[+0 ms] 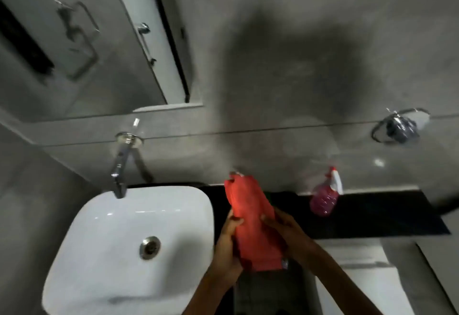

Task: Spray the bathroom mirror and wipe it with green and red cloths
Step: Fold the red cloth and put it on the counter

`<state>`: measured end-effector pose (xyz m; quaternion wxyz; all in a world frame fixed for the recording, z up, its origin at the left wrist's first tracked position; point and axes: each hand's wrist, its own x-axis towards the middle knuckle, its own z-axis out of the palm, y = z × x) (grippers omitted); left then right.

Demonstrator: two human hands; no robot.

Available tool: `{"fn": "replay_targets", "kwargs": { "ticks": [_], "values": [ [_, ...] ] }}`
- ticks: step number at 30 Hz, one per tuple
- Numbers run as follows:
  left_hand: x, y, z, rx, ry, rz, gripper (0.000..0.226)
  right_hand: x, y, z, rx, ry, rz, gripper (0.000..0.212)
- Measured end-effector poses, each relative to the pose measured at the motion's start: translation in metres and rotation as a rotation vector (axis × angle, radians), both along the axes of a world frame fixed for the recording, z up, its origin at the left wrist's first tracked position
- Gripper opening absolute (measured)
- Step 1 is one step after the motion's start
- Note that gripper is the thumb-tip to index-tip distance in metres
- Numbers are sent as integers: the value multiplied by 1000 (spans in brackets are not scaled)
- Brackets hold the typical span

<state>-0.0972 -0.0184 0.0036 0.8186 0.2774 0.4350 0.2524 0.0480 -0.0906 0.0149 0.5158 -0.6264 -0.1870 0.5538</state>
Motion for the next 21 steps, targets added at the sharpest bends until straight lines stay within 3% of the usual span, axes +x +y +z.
{"fn": "replay_targets", "kwargs": {
  "ticks": [5, 9, 12, 15, 18, 20, 21],
  "values": [
    [81, -41, -106, -108, 242, -181, 48, 69, -58, -122, -270, -4, -132, 38],
    [135, -32, -169, -59, 325, -307, 46, 111, -48, -195, -343, -123, -150, 35],
    [164, -14, -205, -26, 349, -290, 46, 136, -25, -234, -363, -276, -103, 43],
    [184, 4, -229, 22, 404, -315, 48, 152, -7, -252, -408, -388, -82, 59],
    [187, 16, -237, 112, 509, -436, 56, 149, -5, -246, -461, -504, -46, 56],
    [179, 15, -230, 273, 570, -591, 59, 138, -11, -231, -464, -565, 65, 52],
    [171, 13, -219, 430, 616, -685, 60, 131, -15, -219, -460, -662, 167, 61]
  ]
}}
